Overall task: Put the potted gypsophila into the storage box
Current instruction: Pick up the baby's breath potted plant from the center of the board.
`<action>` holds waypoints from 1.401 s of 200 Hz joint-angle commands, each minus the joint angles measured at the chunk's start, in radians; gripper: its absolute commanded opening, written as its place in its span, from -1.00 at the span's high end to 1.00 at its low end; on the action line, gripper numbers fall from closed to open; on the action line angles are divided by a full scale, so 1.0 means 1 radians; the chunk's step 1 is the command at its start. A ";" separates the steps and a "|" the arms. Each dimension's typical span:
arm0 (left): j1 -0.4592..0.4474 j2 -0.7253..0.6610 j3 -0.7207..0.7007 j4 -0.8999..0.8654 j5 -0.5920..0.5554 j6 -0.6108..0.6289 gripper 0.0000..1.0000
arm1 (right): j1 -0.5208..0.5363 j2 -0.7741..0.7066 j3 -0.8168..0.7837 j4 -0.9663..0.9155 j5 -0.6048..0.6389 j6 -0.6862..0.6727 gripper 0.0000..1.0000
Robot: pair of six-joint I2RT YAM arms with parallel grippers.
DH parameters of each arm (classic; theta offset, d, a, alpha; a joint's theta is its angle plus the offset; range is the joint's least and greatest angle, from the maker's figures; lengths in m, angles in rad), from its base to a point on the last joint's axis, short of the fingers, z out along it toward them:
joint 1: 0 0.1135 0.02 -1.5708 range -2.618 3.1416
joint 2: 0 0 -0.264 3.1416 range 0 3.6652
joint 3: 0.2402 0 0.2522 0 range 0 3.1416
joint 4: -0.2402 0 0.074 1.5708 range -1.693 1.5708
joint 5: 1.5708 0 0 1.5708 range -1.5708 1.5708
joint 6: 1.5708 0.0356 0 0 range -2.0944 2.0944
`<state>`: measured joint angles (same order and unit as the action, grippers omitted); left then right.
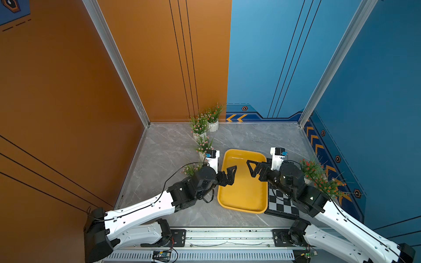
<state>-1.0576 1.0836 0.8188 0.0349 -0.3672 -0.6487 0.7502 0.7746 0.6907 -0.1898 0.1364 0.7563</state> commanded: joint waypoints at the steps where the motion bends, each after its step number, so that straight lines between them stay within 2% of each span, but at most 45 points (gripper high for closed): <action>1: -0.012 0.006 -0.017 0.141 0.000 -0.050 -0.96 | 0.015 -0.008 -0.049 0.022 -0.015 0.117 -1.00; 22: -0.006 0.022 -0.020 0.179 0.047 -0.069 -0.96 | 0.033 -0.032 -0.053 0.072 -0.013 0.103 -1.00; 33: -0.006 0.039 -0.019 0.195 0.085 -0.063 -0.97 | 0.043 -0.045 -0.049 0.035 0.054 0.125 -1.00; 48: 0.004 0.077 0.003 0.225 0.173 -0.009 -0.96 | 0.032 -0.055 -0.055 0.016 0.073 0.131 -1.00; 61: 0.015 0.107 0.052 0.183 0.201 0.051 -0.96 | 0.010 -0.049 -0.039 -0.001 0.060 0.086 -1.00; 73: 0.025 0.124 0.099 0.119 0.176 0.099 -0.96 | -0.015 -0.046 0.005 -0.091 0.106 0.059 -1.00; 92: 0.043 0.133 0.145 0.052 0.116 0.163 -0.96 | -0.042 -0.048 0.111 -0.351 0.310 0.053 -1.00; 126: 0.102 0.157 0.142 0.069 0.156 0.208 -0.96 | -0.243 -0.076 0.250 -0.695 0.514 0.047 -0.99; 158: 0.159 0.197 0.142 0.087 0.244 0.214 -0.96 | -0.537 -0.136 0.293 -0.854 0.584 -0.006 -1.00; 193: 0.228 0.230 0.159 0.085 0.349 0.214 -0.96 | -0.895 -0.250 0.286 -0.888 0.522 -0.087 -1.00; 216: 0.277 0.241 0.169 0.079 0.409 0.207 -0.96 | -1.079 -0.302 0.275 -0.902 0.475 -0.116 -1.00; 257: 0.381 0.284 0.233 0.050 0.540 0.212 -0.97 | -1.310 -0.341 0.189 -0.930 0.357 -0.060 -0.98; 280: 0.428 0.326 0.284 0.032 0.604 0.215 -0.96 | -1.379 -0.335 0.191 -0.933 0.334 -0.051 -0.92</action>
<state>-0.6685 1.3773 1.0386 0.0956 0.1234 -0.4519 -0.5728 0.4427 0.8886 -1.0836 0.5289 0.6815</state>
